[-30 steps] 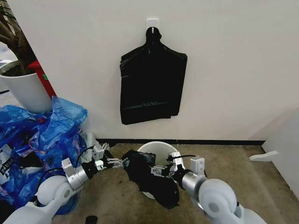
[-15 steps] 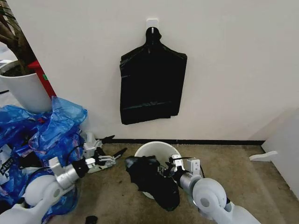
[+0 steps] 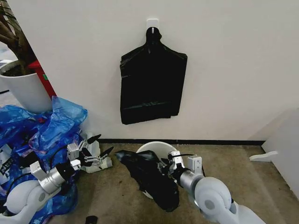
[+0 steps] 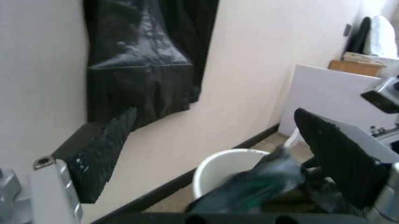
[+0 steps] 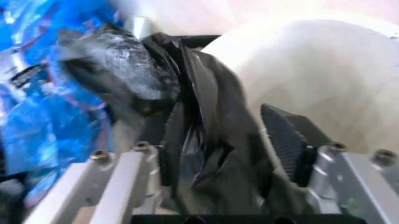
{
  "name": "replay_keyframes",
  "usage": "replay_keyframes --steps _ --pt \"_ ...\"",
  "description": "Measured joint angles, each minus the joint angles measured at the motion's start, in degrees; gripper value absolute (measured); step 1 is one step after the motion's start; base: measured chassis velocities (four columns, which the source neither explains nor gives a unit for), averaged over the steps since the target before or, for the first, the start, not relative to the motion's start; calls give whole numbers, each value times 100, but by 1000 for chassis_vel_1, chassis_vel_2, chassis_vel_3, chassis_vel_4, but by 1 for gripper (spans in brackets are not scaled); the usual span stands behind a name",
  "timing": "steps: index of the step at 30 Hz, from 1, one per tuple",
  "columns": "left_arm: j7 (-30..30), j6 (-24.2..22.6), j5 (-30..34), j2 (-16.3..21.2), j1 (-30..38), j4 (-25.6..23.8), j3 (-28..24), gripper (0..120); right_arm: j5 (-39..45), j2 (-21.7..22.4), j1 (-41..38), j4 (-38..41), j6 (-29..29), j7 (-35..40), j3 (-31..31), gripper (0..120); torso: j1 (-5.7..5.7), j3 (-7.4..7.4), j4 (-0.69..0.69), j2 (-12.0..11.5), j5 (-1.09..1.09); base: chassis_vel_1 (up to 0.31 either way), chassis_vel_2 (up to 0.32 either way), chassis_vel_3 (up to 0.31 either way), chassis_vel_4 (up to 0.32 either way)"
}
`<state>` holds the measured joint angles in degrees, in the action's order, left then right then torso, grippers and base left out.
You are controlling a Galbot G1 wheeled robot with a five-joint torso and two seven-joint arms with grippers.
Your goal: Place the garbage bag over the trash bin.
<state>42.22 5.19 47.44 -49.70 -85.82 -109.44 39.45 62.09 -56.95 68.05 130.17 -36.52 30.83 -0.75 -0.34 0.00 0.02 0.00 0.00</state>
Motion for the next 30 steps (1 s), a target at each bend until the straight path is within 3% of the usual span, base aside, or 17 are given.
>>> replay_keyframes --steps 8,13,14,18,30 --pt "62 -93 -403 -140 246 -95 -394 100 324 232 330 536 -208 96 438 74 0 0 0 0 0 0 0 0 0" --pt "488 -2 -1137 17 549 -35 -411 100 -54 371 835 734 -519 -307 702 95 0 0 0 0 -1 0 0 0 0" --pt "488 -2 -1137 17 549 -35 -411 100 -54 371 835 734 -519 -307 702 95 0 0 0 0 -1 0 0 0 0" --pt "563 9 -1204 158 695 -14 -359 100 -1945 481 1436 687 -455 -1946 896 100 0 0 2 0 1 0 0 0 0" --pt "577 -10 -1069 267 857 136 -397 100 -2578 354 1986 630 -346 -1800 922 100 0 0 0 0 0 0 0 0 0"
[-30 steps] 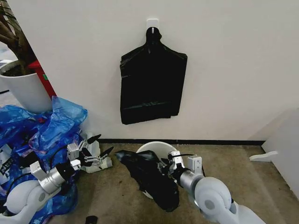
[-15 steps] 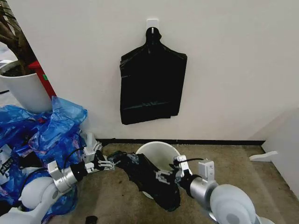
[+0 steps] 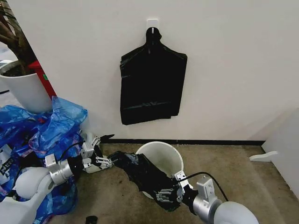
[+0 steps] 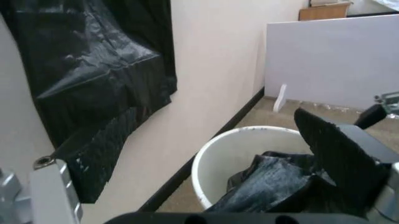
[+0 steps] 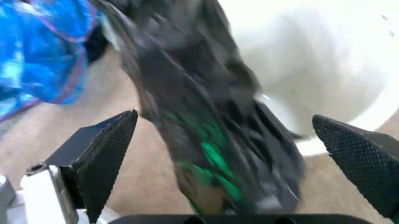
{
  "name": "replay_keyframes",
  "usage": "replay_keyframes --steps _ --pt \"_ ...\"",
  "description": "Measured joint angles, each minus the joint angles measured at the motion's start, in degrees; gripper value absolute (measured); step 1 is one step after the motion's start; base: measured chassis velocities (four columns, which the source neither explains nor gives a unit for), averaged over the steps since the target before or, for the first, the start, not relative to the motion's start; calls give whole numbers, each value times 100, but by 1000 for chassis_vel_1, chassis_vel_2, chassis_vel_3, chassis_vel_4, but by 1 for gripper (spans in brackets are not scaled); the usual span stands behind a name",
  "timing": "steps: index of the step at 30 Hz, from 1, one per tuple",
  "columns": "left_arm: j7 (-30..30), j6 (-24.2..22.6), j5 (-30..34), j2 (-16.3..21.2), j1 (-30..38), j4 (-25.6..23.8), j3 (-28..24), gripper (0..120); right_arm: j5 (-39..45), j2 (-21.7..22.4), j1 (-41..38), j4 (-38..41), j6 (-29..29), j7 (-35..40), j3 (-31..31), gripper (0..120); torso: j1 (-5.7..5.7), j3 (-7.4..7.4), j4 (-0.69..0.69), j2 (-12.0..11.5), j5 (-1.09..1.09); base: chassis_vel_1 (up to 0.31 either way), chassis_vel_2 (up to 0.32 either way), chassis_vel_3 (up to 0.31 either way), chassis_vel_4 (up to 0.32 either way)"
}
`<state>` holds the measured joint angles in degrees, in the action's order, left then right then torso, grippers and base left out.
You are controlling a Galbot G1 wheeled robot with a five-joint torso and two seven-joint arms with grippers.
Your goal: Place the garbage bag over the trash bin.
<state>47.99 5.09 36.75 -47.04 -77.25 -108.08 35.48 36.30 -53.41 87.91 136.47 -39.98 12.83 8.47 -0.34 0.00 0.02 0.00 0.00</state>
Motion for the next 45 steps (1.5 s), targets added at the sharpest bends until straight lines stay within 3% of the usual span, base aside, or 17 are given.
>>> replay_keyframes --steps 5,9,13,20,24,29,34,37,41,45 --pt "248 -100 -26 60 114 145 1 100 128 -112 306 58 122 567 46 100 0 0 0 0 1 0 0 0 0" --pt "1167 -99 -600 152 463 384 -26 100 862 -302 365 31 141 1356 17 100 0 0 0 0 0 0 0 0 0" --pt "1586 -18 -979 187 701 524 -119 100 1354 -354 346 -111 129 1585 68 100 0 0 3 0 1 0 0 0 0" --pt "1399 9 -1386 165 842 861 -232 100 1686 -446 273 -358 97 1628 75 100 0 0 -1 0 0 0 0 0 0" --pt "1004 25 -1597 86 874 987 -276 99 1678 -459 262 -424 105 1630 51 87 0 0 0 0 0 0 0 0 0" --pt "961 22 -1753 60 918 1040 -284 85 1673 -457 271 -430 122 1663 18 73 0 0 0 0 0 0 0 0 0" --pt "1160 85 -1822 23 985 1135 -285 61 1526 -426 350 -356 212 1709 -11 48 0 0 0 0 0 0 0 0 0" --pt "1185 96 -1822 -5 961 1134 -286 55 1498 -405 380 -286 234 1752 -11 41 0 0 1 0 0 0 0 0 0" --pt "1337 137 -1832 -104 808 1030 -231 36 1471 -331 522 -33 250 1936 29 23 0 0 1 0 0 0 0 0 0" --pt "1434 168 -1832 -169 574 849 -87 25 1435 -300 619 106 280 2091 45 14 0 0 1 0 0 0 0 0 0"
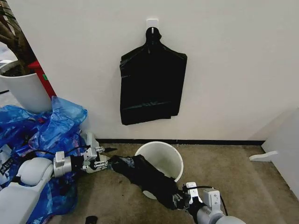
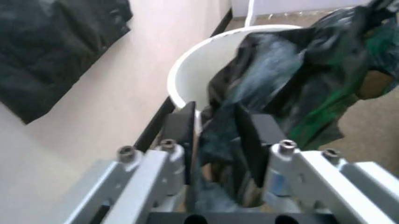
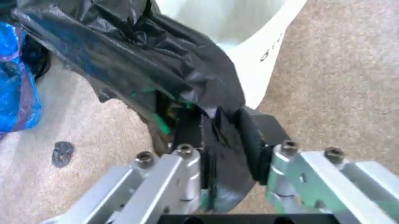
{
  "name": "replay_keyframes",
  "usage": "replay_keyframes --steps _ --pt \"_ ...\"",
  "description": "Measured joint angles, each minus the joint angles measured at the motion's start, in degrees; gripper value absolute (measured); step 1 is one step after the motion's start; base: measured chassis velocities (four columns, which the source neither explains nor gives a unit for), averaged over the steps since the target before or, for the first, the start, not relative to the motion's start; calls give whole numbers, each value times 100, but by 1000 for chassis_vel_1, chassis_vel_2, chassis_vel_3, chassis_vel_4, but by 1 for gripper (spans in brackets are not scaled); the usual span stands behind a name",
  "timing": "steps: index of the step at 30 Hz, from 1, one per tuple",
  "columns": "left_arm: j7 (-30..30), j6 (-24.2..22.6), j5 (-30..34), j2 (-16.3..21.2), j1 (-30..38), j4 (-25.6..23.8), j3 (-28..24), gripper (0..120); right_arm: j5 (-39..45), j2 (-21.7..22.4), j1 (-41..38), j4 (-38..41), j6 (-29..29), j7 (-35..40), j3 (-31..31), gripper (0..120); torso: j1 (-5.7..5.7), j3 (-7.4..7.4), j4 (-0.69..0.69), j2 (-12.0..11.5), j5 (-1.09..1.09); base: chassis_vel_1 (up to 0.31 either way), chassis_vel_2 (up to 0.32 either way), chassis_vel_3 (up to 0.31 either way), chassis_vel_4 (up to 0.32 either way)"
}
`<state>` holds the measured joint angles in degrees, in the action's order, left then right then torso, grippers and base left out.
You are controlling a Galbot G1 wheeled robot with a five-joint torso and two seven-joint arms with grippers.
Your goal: Place the garbage bag over the trash bin.
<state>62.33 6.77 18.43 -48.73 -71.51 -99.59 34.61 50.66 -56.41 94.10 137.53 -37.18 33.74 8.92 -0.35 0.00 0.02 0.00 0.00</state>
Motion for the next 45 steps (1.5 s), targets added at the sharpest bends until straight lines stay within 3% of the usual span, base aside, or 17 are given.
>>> replay_keyframes --steps 7,18,27,32,35,41,44,45 --pt "116 106 5 -177 -465 -260 237 0 -279 49 -14 69 162 78 59 10 0 0 -2 0 -2 0 0 0 0" --pt "157 85 49 -406 -858 -755 310 0 -676 211 -191 342 326 -27 241 4 0 0 0 -1 0 0 0 0 0" --pt "-2 59 154 -442 -1016 -918 380 0 -655 187 -451 119 308 -40 248 6 0 0 0 -1 -1 0 0 0 0" --pt "-586 -8 474 -458 -982 -949 372 0 -621 93 -458 -8 278 147 183 19 0 0 -1 -1 -1 0 0 0 0" --pt "-1121 -297 848 -452 -894 -1068 335 1 -521 119 -430 122 137 186 234 33 0 0 1 -1 -1 0 0 0 0" --pt "-2267 -598 1360 -438 -941 -1368 272 22 -63 245 -380 493 -105 429 315 52 0 0 0 -1 0 0 0 0 0" --pt "-2945 -718 1594 -454 -1082 -1578 302 36 -17 323 -281 570 -94 566 340 68 0 0 0 -1 -1 0 0 0 0" --pt "-2945 -718 1594 -454 -1082 -1578 302 36 -17 323 -281 570 -94 566 340 68 0 0 0 -1 -1 0 0 0 0"
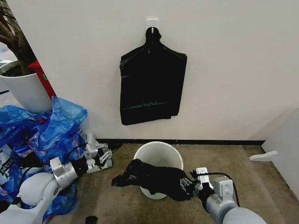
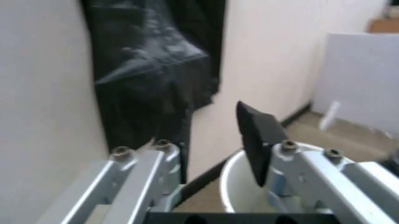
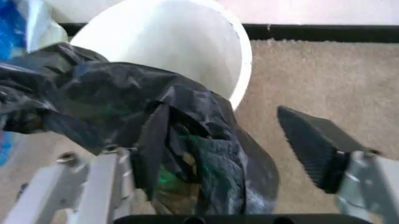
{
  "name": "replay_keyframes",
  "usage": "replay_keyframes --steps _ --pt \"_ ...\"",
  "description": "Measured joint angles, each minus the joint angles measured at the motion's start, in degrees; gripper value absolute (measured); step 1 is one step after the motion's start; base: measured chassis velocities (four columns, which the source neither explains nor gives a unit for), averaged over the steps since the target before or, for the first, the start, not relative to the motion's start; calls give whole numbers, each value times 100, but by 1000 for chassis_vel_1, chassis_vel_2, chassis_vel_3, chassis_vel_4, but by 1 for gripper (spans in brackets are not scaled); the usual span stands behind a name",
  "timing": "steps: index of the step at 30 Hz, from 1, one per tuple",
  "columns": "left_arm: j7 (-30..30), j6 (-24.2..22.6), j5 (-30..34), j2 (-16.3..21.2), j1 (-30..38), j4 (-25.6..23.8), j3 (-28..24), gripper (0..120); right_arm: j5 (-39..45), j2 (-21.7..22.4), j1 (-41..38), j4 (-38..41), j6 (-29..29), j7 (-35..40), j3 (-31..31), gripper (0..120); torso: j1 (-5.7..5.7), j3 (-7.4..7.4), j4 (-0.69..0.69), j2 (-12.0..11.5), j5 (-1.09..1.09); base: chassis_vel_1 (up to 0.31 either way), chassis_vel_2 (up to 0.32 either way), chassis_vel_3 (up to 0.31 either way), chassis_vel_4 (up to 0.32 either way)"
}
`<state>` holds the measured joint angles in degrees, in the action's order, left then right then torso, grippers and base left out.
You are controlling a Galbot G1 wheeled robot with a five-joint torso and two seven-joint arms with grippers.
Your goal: Place the garbage bag over the trash bin.
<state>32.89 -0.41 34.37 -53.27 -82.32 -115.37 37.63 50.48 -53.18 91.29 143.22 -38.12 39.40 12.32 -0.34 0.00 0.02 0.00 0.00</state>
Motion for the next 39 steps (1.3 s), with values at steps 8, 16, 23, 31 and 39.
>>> replay_keyframes --steps 8,16,23,31,39 --pt "-724 -63 120 -104 -221 -305 39 66 -5 69 83 0 120 131 123 97 0 0 1 0 -1 0 0 0 0" --pt "-1241 -306 278 -461 -1058 -951 402 95 16 514 -612 18 473 -1327 1307 100 0 0 -2 0 0 0 0 0 0" --pt "-1219 -375 252 -518 -1320 -1160 723 100 239 610 -814 15 485 -1619 1336 100 0 0 4 0 -1 0 0 0 0" --pt "-1220 -495 289 -809 -1774 -1555 1142 100 899 932 -2211 -1005 385 -2917 1148 100 0 0 -1 0 -1 0 0 0 0" --pt "-1301 -526 283 -1045 -1999 -1827 1260 100 1229 693 -3562 -2484 -354 -3680 510 100 0 -1 0 0 -1 0 0 0 0"
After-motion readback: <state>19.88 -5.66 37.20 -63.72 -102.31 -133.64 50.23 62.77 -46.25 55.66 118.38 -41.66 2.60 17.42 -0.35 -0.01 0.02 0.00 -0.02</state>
